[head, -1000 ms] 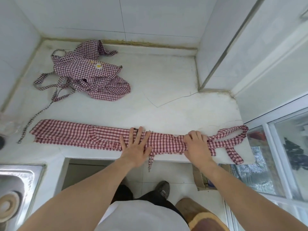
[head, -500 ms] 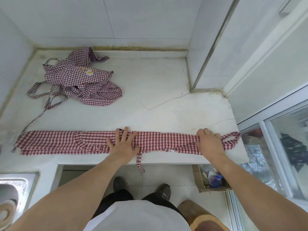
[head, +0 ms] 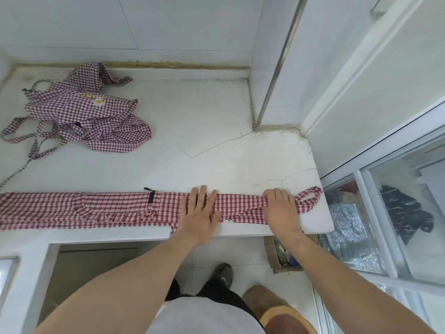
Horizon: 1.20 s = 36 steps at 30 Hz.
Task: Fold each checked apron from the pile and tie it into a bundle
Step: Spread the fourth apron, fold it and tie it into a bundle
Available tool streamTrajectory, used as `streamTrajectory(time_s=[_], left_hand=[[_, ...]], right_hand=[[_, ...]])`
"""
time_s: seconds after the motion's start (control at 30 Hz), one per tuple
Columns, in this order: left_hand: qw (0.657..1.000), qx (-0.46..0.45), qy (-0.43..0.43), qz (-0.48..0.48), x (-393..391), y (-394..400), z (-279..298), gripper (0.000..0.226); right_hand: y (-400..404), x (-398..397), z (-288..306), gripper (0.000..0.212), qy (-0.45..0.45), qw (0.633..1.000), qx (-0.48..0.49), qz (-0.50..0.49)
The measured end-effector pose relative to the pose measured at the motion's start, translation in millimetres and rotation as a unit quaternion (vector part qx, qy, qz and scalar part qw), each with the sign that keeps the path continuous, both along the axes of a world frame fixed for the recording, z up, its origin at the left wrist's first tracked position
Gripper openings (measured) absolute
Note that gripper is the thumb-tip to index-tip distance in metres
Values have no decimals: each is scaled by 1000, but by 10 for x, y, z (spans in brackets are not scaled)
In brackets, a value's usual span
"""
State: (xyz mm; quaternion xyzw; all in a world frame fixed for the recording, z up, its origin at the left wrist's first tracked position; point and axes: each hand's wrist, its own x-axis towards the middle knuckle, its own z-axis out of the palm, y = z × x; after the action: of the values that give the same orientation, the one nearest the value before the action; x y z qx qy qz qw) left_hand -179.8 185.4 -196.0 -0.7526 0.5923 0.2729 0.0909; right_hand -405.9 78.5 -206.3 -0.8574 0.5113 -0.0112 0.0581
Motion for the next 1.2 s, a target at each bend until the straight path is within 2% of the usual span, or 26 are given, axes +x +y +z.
streamTrajectory(time_s=[0.17,0.27,0.37,0.43,0.53,0.67,0.8,0.83,0.87,0.9,1.03,1.1,1.2], left_hand=[[1000,8,-7,-15,36,-31,21,62],[1000,10,-10,-15,46,-38,10,62],[1000,17,-5,-14,90,-49,0,63],[1000,18,-6,-15,85,-58,0,63],[1000,16,-5,-8,66,-54,11,62],[1000,17,-4,-5,61,-60,14,62],[1000,10,-7,2,63,-56,10,62],[1000,8,-8,1,64,-59,6,62],[1000,8,-8,1,55,-62,2,62],[1000,9,-10,1,49,-65,-4,62],[1000,7,-12,3,52,-59,-7,63],[1000,6,-15,2,44,-61,-8,63],[1000,8,-21,2,46,-64,-9,63]], right_hand=[[-186,-428,160,26,-8,999,45,13],[-404,-764,321,27,-16,994,93,-51],[-609,-1151,475,24,-85,959,208,-173],[-672,-1274,570,21,-104,939,272,-180],[-751,-1215,656,13,-139,929,291,-179],[-755,-1143,761,20,-305,849,361,-235],[-769,-1363,849,44,-351,763,517,-165],[-768,-1423,864,54,-342,753,542,-149],[-759,-1476,868,60,-320,754,557,-134],[-738,-1498,877,57,-289,766,561,-122],[-693,-1491,861,20,-137,868,470,-85],[-639,-1435,948,15,-72,879,465,-79],[-549,-1425,1026,13,-18,861,502,-72]])
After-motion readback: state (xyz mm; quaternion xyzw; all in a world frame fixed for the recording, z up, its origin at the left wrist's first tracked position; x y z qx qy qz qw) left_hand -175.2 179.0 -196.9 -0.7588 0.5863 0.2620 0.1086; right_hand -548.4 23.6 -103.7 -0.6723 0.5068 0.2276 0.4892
